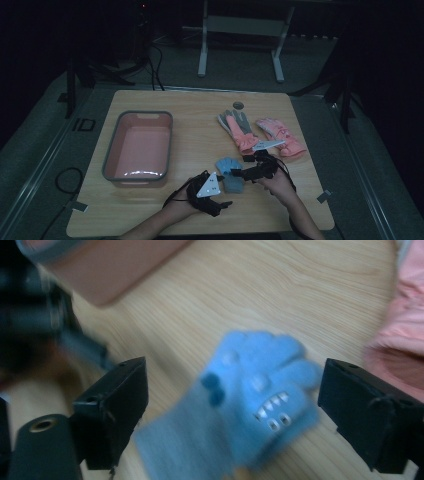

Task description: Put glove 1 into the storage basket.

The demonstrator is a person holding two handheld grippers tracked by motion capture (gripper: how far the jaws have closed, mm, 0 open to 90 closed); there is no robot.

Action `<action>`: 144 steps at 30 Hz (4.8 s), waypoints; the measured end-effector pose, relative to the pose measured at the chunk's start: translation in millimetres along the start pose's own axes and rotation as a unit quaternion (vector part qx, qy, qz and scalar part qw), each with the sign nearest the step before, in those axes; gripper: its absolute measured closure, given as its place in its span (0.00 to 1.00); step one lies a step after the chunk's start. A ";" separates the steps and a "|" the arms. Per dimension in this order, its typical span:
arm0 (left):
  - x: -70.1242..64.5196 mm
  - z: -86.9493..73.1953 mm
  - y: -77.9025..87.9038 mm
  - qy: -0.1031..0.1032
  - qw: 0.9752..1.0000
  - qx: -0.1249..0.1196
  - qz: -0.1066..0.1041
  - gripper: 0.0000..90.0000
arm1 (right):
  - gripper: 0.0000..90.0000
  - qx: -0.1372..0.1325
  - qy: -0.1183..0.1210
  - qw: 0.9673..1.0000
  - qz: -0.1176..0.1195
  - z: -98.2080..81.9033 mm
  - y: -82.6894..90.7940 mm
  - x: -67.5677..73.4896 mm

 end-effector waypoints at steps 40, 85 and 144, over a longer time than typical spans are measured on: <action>21.9 -10.5 -46.1 -0.049 0.995 0.080 0.012 0.84 | 0.86 0.036 -0.004 0.998 -0.043 -21.3 -52.0 -3.5; 100.3 36.6 83.1 -0.065 0.988 0.120 0.076 0.86 | 0.91 -0.038 0.044 0.998 0.007 133.5 -49.0 59.1; 170.6 -108.3 159.1 0.013 0.967 0.242 0.073 0.84 | 0.55 0.044 0.037 0.998 0.023 178.4 -213.0 113.1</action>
Point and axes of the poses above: each handheld gripper's, and its own axes: y roughly backward along the jaws, z roughly out of its top, x roughly to its left, the point moved 8 cm from there along -y, roughly forward along the jaws
